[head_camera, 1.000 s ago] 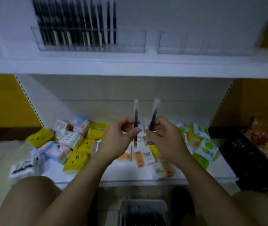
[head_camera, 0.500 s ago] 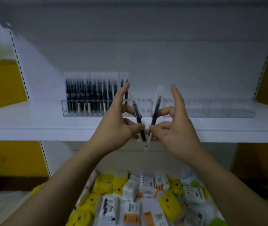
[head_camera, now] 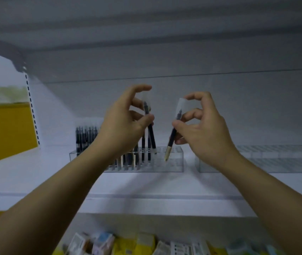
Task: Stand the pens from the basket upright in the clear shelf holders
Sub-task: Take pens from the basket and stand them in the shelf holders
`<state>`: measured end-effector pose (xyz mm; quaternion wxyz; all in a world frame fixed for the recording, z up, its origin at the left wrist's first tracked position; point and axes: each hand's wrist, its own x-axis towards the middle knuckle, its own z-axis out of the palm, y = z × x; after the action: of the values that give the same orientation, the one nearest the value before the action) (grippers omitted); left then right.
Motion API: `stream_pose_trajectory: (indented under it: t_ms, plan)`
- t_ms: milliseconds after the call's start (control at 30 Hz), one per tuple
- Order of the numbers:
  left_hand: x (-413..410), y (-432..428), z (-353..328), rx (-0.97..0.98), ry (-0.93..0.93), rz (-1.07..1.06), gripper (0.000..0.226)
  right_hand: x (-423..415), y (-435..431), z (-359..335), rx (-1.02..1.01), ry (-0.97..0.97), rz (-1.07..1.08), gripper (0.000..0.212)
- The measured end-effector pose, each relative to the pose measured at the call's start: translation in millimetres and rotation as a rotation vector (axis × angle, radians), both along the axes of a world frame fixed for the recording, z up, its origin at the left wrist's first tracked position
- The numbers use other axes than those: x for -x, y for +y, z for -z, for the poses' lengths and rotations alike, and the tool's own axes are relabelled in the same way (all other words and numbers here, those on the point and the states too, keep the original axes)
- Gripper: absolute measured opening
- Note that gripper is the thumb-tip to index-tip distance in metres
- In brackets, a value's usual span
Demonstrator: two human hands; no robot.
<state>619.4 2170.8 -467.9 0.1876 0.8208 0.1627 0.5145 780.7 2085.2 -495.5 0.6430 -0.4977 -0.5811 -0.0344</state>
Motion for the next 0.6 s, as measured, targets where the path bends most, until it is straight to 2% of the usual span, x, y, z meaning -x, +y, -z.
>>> stream_pose_trajectory:
  t_ms: [133, 267, 400, 600]
  plan:
    - [-16.4, 16.2, -4.6, -0.082, 0.004, -0.090, 0.044, -6.9, 28.9, -18.0, -0.032, -0.068, 0.021, 0.051]
    - [-25.0, 36.9, -5.9, -0.131, 0.014, -0.159, 0.030, -12.5, 61.8, -26.2, -0.008, -0.145, 0.043, 0.038]
    - [-23.6, 55.0, -9.3, -0.072, 0.005, -0.177, 0.026, -17.8, 86.5, -24.6, 0.011, -0.142, 0.024, 0.034]
    - [-20.5, 63.7, -16.4, -0.120, 0.055, -0.182, 0.028, -24.3, 101.5, -20.2, -0.010, -0.089, 0.015, 0.034]
